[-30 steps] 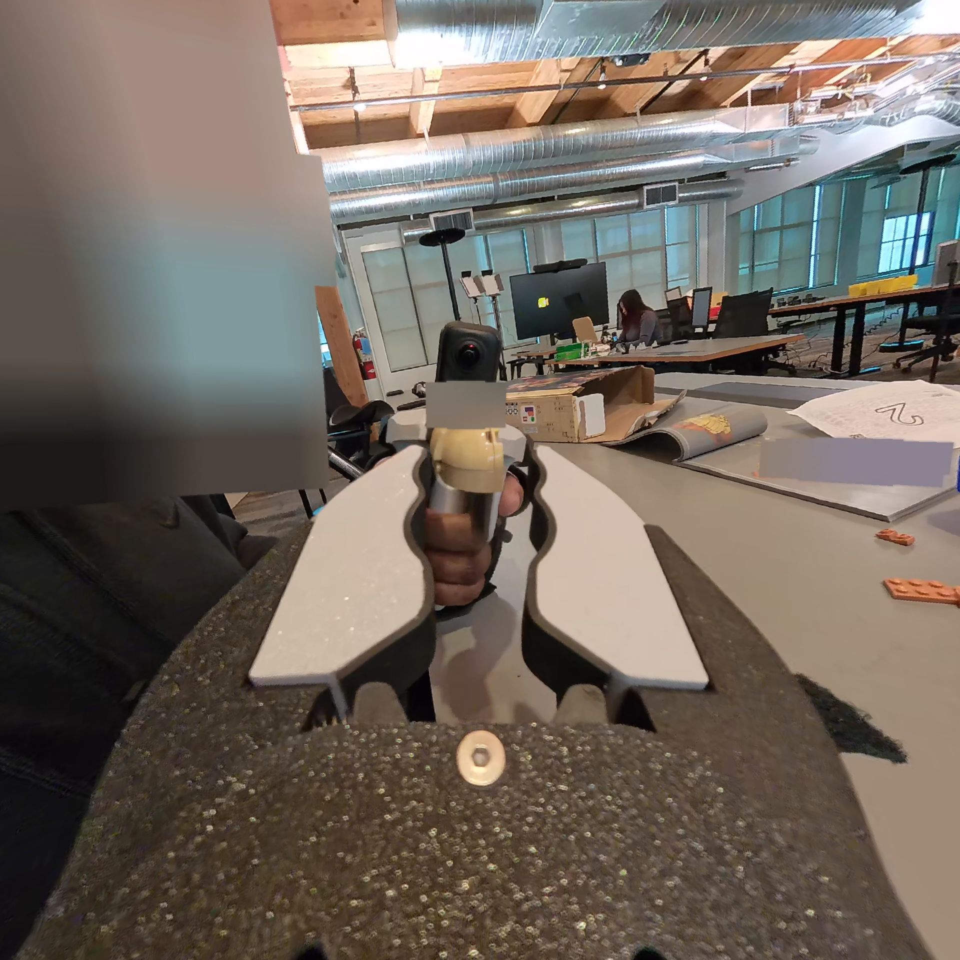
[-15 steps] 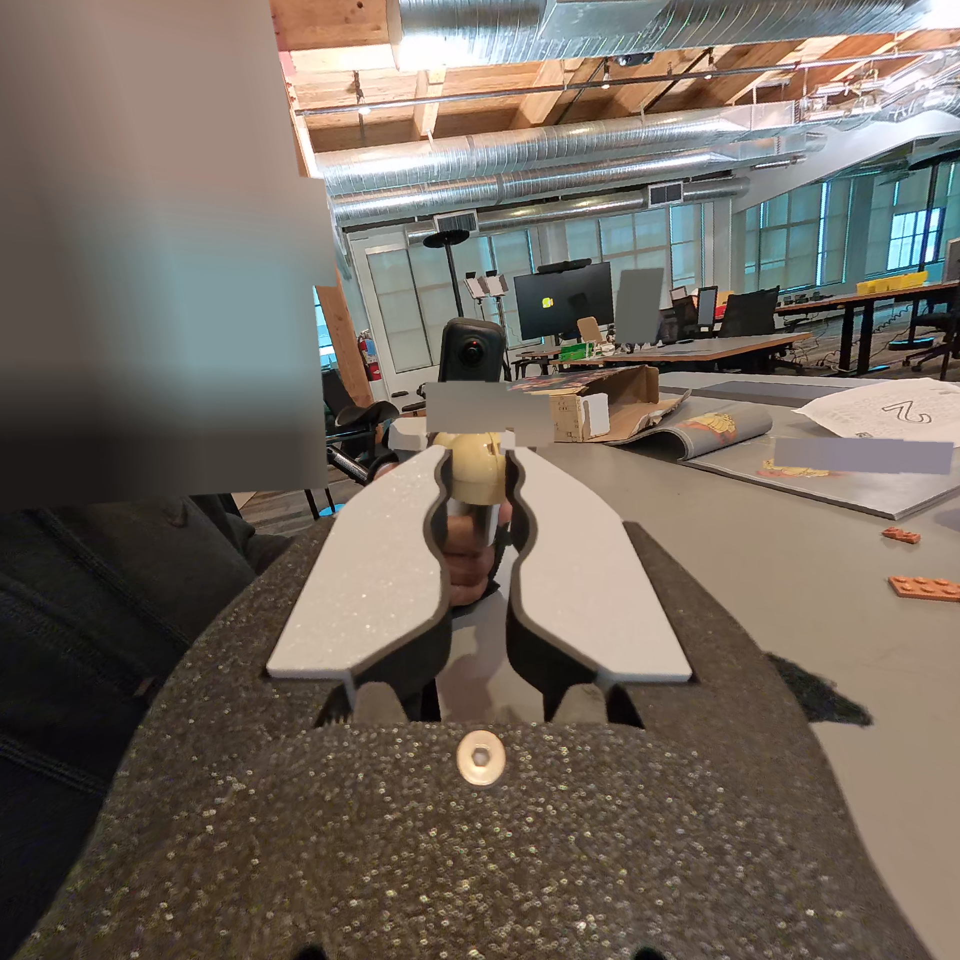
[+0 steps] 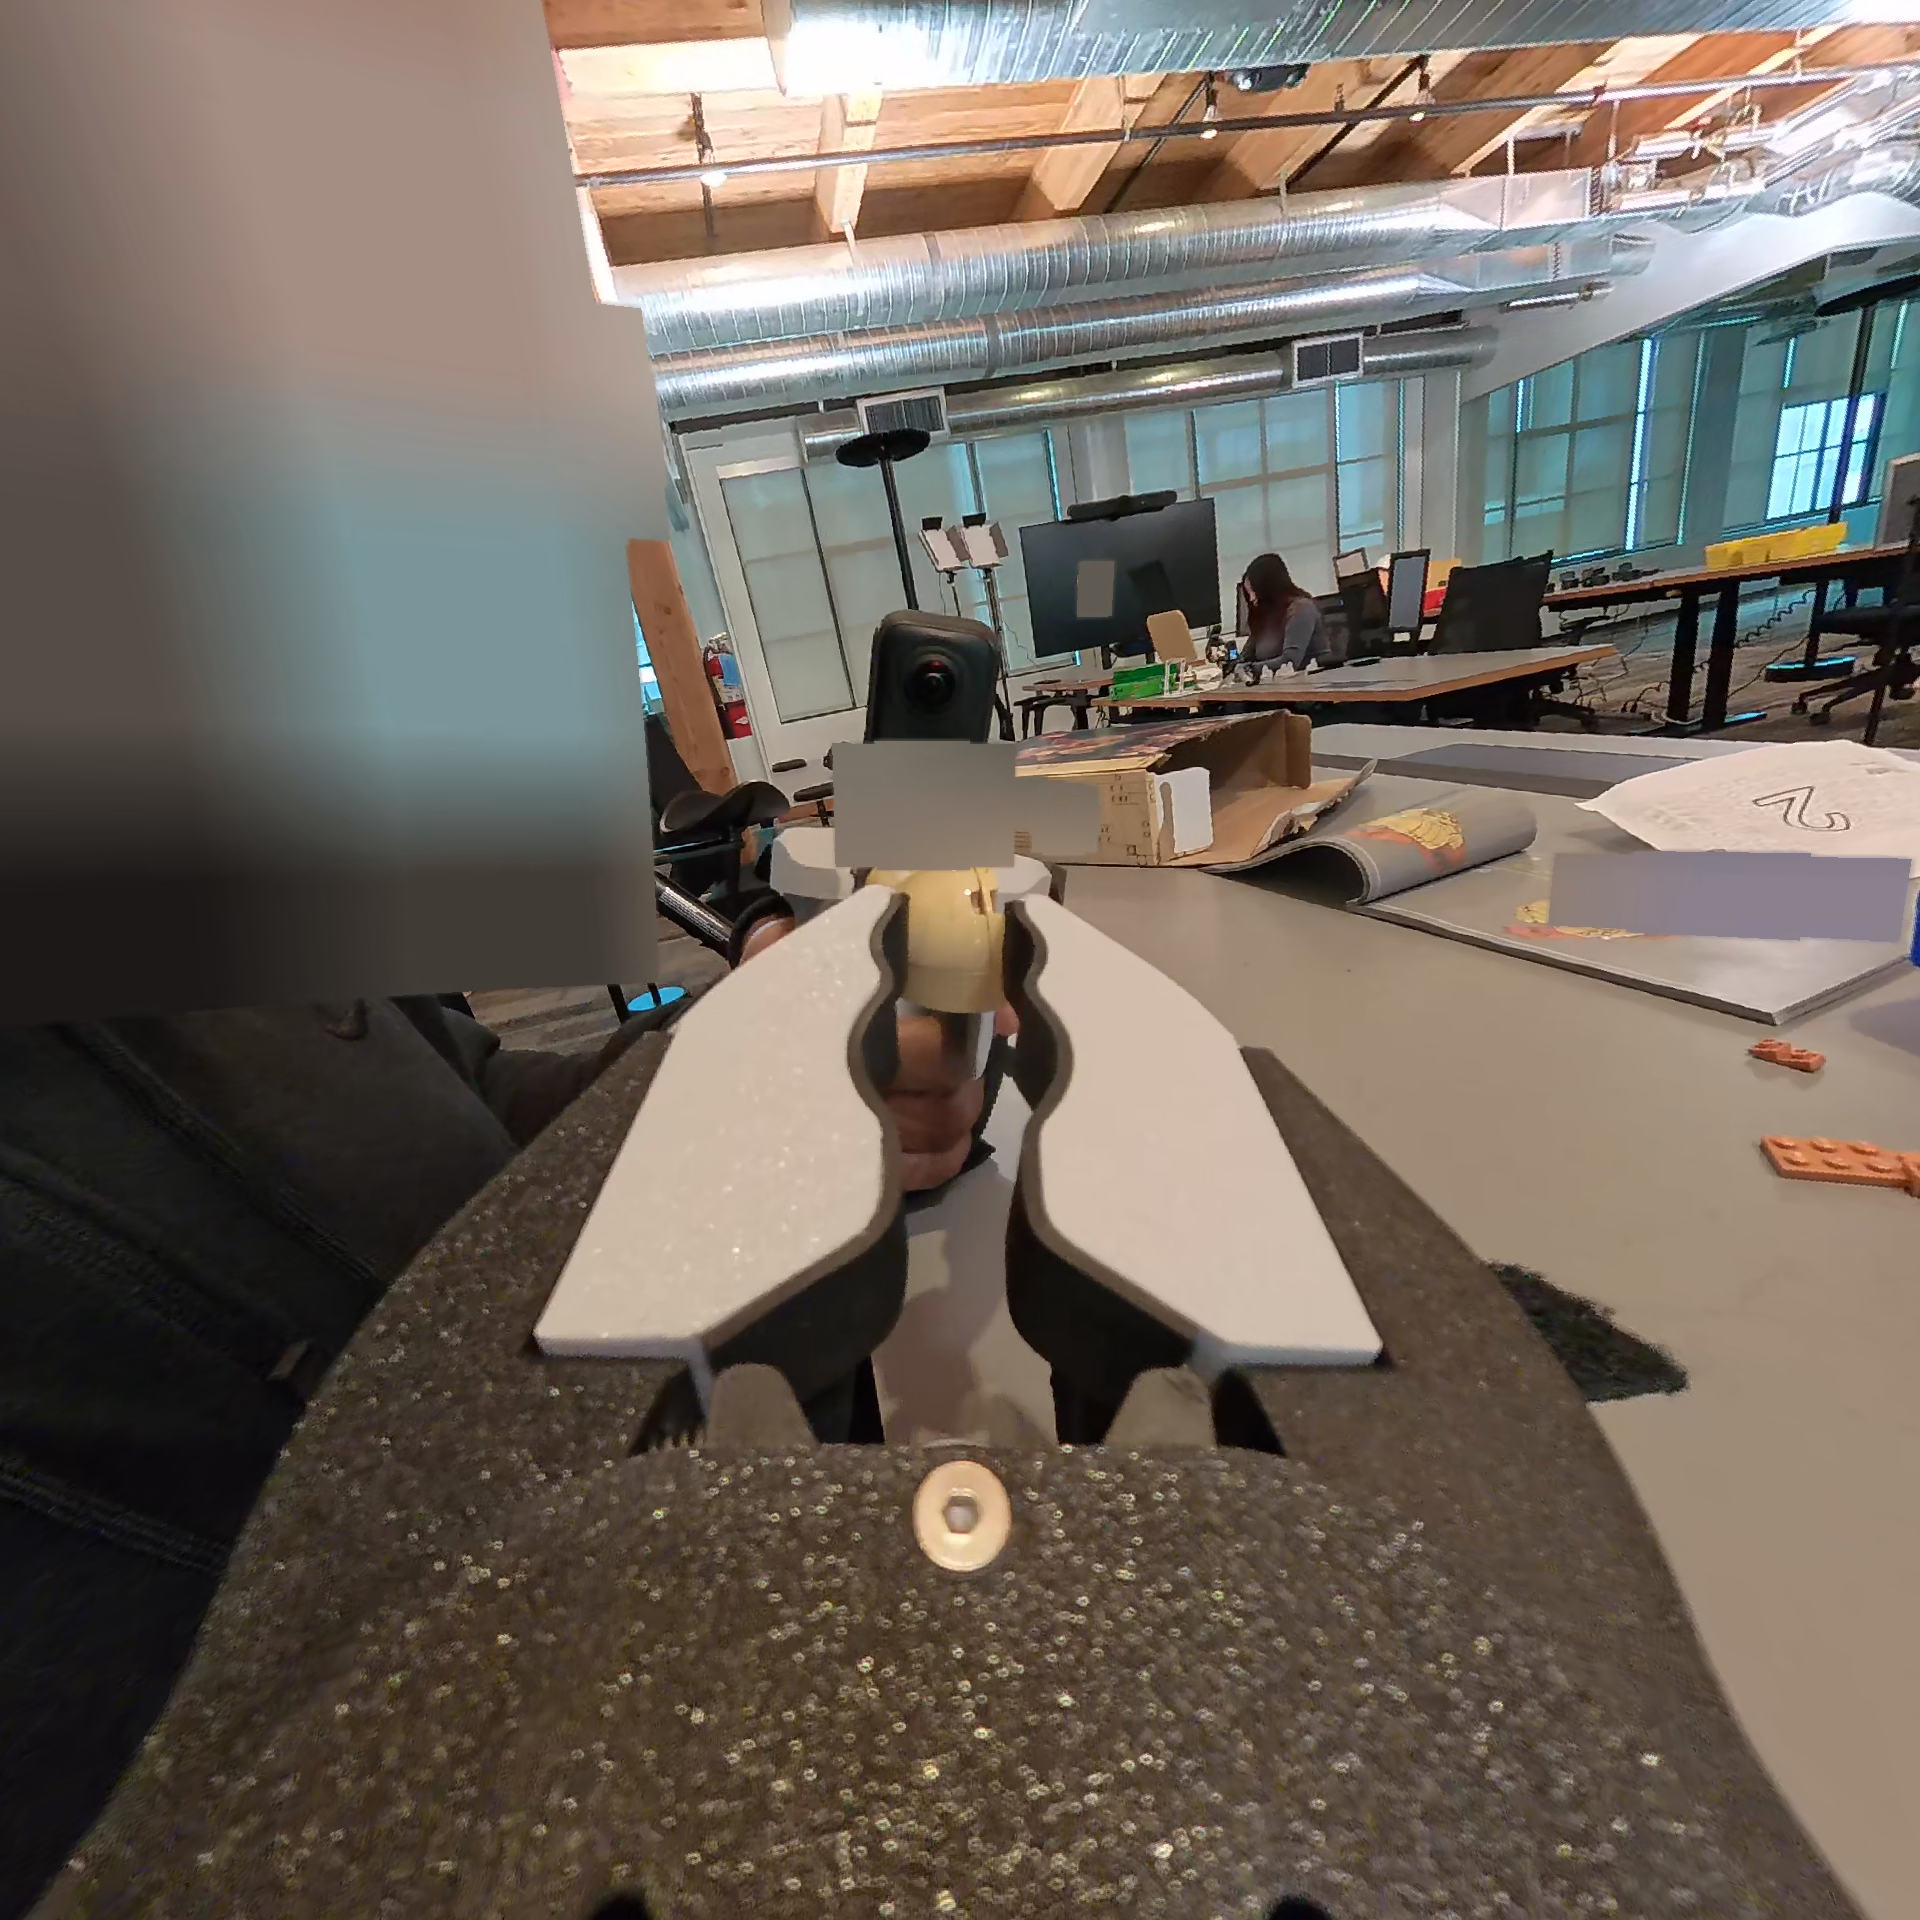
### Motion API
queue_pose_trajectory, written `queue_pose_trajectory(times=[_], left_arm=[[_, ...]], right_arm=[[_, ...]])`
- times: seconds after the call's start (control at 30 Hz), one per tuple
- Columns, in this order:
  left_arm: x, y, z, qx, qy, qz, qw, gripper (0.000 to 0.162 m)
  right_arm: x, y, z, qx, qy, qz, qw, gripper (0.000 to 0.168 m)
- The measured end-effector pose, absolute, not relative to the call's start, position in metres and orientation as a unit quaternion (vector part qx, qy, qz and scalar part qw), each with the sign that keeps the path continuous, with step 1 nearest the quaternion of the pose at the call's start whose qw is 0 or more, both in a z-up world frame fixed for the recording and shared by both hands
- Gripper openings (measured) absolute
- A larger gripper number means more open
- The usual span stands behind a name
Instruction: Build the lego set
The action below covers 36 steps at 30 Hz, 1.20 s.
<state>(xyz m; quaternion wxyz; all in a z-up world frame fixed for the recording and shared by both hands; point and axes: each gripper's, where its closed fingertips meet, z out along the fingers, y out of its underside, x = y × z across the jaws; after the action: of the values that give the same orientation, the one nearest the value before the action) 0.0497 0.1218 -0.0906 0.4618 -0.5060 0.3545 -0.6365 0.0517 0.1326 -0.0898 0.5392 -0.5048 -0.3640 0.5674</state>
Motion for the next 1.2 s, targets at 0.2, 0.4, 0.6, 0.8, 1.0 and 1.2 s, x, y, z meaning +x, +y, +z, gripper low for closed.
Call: queue_pose_trajectory(times=[0.2,0.4,0.6,0.8,1.0,1.2], left_arm=[[0.062,0.114,-0.101,-0.527,0.395,-0.607,0.445,0.017],[0.045,0.131,-0.090,-0.509,0.360,-0.621,0.475,0.016],[0.039,0.133,-0.091,-0.507,0.363,-0.626,0.468,0.016],[0.043,0.119,-0.090,-0.483,0.387,-0.652,0.438,0.016],[0.045,0.114,-0.091,-0.479,0.398,-0.658,0.423,0.016],[0.047,0.112,-0.093,-0.481,0.404,-0.661,0.411,0.016]], right_arm=[[0.045,0.134,-0.093,-0.521,-0.370,0.549,0.539,0.000],[0.060,0.154,-0.087,-0.534,-0.313,0.534,0.576,0.000],[0.056,0.149,-0.090,-0.525,-0.333,0.549,0.559,0.023],[0.048,0.134,-0.092,-0.505,-0.371,0.558,0.545,0.023],[0.051,0.128,-0.091,-0.492,-0.384,0.562,0.542,0.022],[0.051,0.124,-0.091,-0.485,-0.393,0.569,0.535,0.020]])
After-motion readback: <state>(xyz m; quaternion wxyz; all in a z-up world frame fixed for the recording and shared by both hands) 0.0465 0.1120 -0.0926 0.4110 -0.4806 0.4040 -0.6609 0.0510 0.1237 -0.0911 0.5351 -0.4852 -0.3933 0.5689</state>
